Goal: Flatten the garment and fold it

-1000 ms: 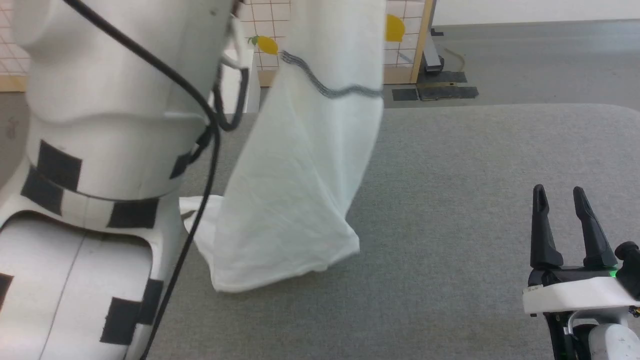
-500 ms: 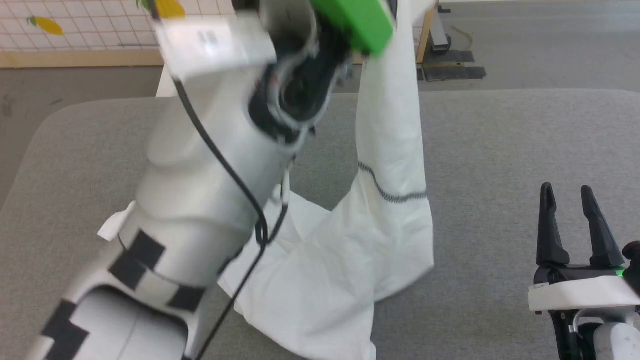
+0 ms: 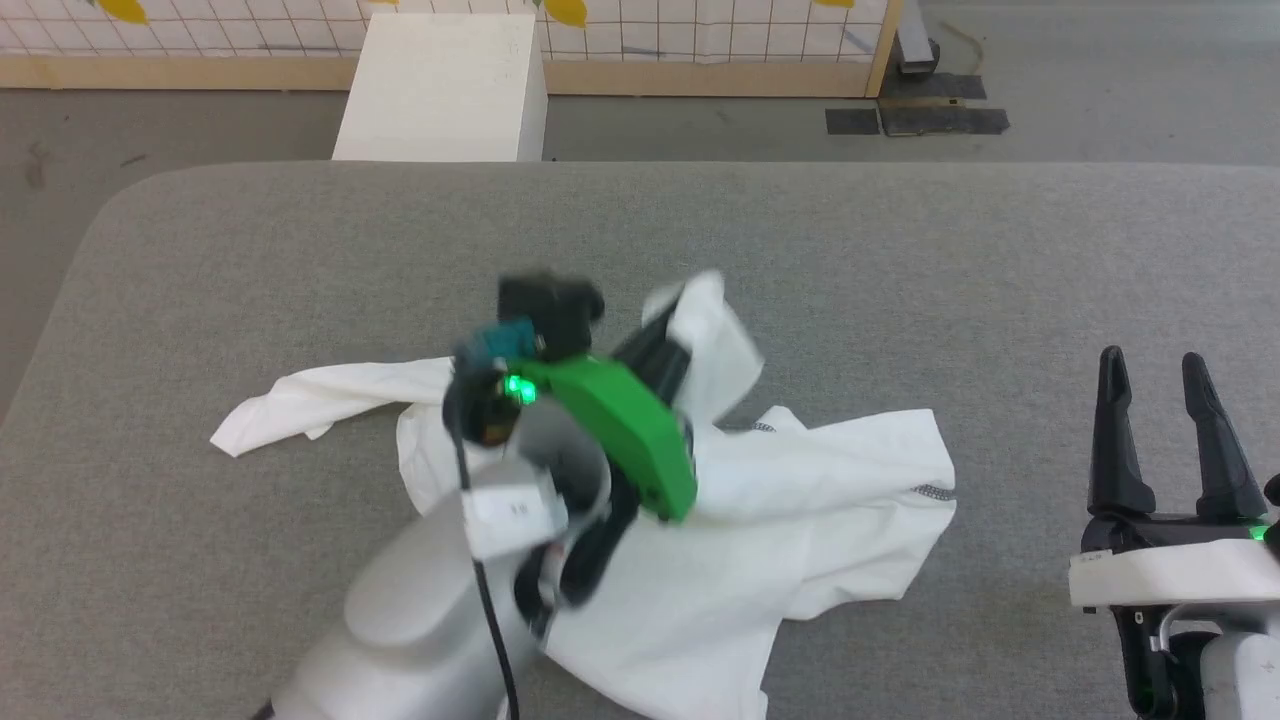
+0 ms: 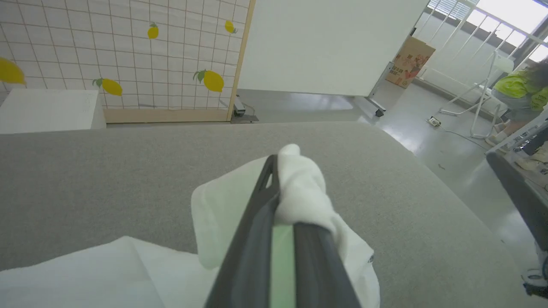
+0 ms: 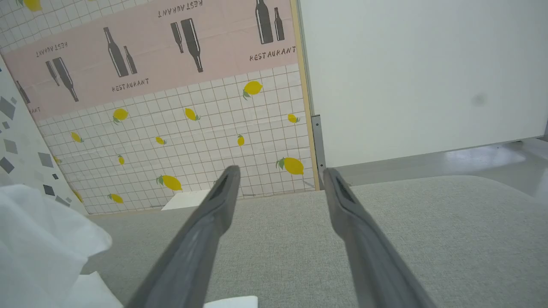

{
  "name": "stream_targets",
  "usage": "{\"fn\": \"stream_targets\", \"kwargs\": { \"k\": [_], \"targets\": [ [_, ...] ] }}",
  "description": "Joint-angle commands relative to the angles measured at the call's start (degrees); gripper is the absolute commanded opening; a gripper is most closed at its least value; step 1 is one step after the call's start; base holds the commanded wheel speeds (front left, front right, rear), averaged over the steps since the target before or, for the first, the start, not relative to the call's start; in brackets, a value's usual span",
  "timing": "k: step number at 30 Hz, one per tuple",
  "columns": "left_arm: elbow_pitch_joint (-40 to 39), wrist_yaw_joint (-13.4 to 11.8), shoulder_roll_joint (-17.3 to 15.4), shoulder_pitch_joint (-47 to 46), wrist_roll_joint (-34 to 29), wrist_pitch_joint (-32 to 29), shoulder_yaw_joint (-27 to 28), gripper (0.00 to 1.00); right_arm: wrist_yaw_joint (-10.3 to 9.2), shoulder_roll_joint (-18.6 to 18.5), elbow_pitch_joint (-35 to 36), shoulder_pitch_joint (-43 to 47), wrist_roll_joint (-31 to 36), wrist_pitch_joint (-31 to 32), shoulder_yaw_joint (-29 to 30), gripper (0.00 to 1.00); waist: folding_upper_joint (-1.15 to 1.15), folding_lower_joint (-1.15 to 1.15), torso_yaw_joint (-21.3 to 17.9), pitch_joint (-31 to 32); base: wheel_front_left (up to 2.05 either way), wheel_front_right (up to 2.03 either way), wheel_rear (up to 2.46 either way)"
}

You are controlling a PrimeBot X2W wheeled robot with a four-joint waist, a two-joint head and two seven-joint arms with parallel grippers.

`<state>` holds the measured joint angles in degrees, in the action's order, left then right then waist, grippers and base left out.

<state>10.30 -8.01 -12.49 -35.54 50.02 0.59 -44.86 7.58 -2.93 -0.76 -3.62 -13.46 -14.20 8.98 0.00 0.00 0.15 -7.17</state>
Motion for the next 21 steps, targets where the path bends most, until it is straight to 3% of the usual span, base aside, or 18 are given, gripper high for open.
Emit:
{"fn": "stream_targets", "kwargs": {
  "k": [1,8,12,13,14,21],
  "targets": [
    [1.02,-0.73,-0.66,1.96,-1.33,-0.77,-1.64,0.0,-0.09,0.05,0.31,-0.49,0.47,-0.13,-0.04,1.0,0.0,0.0,0.09,-0.14,0.0,0.0,0.0],
    [7.41,-1.3,-2.14,4.7,-4.72,-8.42,-9.91,0.0,-0.09,0.05,0.53,-0.95,0.42,0.23,-0.58,1.0,0.0,0.0,-0.1,-0.59,0.0,0.0,0.0],
    [10.63,-2.47,-2.51,4.81,-5.61,-11.11,-11.65,0.03,-0.09,0.05,0.19,-1.18,0.17,0.18,-0.92,1.0,0.0,0.0,-0.65,-0.64,0.0,0.0,0.0],
    [10.87,-2.86,-2.5,4.73,-5.83,-10.58,-11.45,0.46,-0.09,0.05,0.08,-1.13,0.09,0.15,-0.91,1.0,0.0,0.0,-0.77,-0.59,0.0,0.0,0.0],
    [11.07,-3.14,-2.43,4.73,-5.83,-10.08,-11.18,1.0,-0.09,0.05,-0.03,-1.04,0.02,0.12,-0.87,1.0,0.0,0.0,-0.89,-0.47,0.0,0.0,0.0],
    [8.04,-3.94,-4.05,4.64,-6.02,-7.25,-9.45,1.0,-0.09,0.05,-0.71,-0.17,-0.27,-0.08,-0.35,1.0,0.0,0.0,-1.22,1.06,0.0,0.0,0.0]
  ]
}}
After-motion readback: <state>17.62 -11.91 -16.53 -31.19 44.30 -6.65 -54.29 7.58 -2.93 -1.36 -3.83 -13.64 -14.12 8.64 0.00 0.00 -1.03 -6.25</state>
